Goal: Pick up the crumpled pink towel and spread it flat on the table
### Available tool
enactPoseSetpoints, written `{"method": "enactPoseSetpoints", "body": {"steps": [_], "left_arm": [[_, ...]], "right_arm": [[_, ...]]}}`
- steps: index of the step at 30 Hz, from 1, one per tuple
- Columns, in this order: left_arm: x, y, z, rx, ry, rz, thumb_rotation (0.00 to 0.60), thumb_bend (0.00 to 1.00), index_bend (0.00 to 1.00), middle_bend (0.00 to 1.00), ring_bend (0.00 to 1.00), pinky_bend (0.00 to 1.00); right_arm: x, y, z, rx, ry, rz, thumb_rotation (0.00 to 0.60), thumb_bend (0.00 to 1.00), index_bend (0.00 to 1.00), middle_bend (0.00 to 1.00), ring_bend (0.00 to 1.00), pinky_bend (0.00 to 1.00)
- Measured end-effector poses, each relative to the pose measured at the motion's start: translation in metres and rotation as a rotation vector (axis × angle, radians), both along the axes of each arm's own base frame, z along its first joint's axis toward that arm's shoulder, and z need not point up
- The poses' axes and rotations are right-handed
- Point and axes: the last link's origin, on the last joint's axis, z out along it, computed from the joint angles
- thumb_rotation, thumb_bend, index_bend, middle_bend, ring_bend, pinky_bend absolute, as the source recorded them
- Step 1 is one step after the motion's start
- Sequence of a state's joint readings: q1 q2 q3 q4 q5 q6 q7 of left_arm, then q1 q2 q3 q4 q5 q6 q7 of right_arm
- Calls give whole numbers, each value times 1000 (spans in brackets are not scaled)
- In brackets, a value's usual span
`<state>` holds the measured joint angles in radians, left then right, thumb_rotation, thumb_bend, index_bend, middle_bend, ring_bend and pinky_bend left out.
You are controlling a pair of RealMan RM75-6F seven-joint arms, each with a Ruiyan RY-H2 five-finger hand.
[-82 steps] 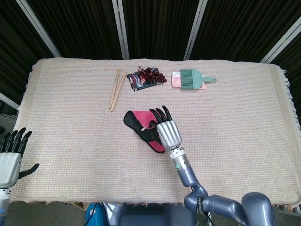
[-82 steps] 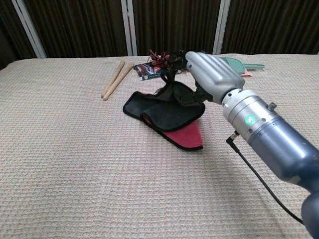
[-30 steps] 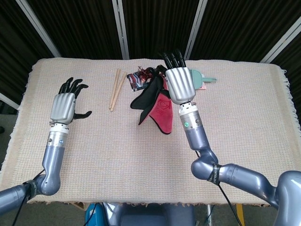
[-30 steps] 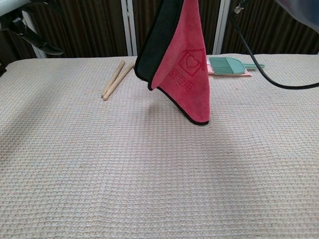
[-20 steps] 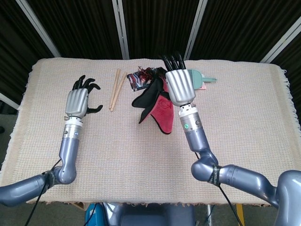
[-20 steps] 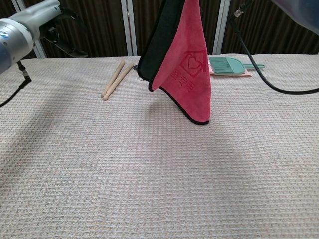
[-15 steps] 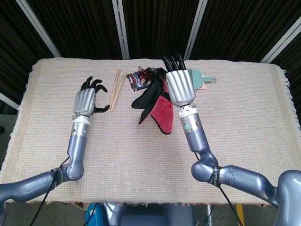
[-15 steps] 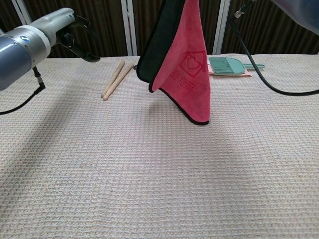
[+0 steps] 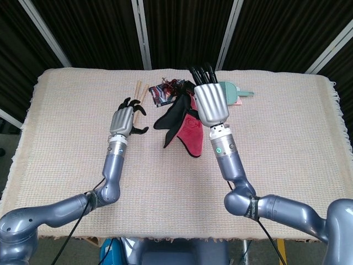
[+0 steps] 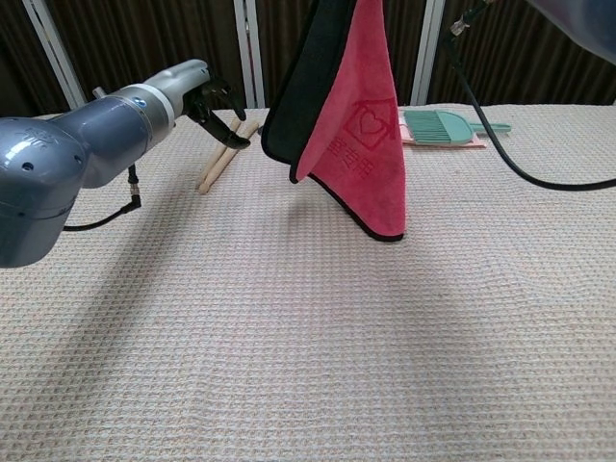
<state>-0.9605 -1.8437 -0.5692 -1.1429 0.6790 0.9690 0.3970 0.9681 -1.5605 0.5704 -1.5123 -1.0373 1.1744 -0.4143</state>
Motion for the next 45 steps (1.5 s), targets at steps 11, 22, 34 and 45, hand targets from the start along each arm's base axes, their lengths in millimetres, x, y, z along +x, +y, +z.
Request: {"method": "enactPoseSetpoints", "body": {"steps": [11, 22, 34, 45], "left_arm": [[12, -1, -20, -50, -44, 11, 600, 246, 439, 158, 7, 106], [25, -3, -29, -55, -106, -1, 600, 341, 512, 186, 7, 107], [17, 0, -36, -52, -91, 16, 600, 518, 603, 210, 7, 123], [19, 4, -31, -46, -107, 2, 600, 527, 618, 210, 7, 123]], "right_arm": [[0, 1, -3, 7, -2, -9, 600, 561, 539, 182, 138, 16], [2, 2, -7, 13, -2, -6, 600, 561, 539, 182, 138, 16], [-1, 3, 1, 5, -11, -17, 600, 561, 539, 182, 138, 16], [-12, 3, 1, 9, -2, -44, 600, 562, 539, 183, 138, 16]]}}
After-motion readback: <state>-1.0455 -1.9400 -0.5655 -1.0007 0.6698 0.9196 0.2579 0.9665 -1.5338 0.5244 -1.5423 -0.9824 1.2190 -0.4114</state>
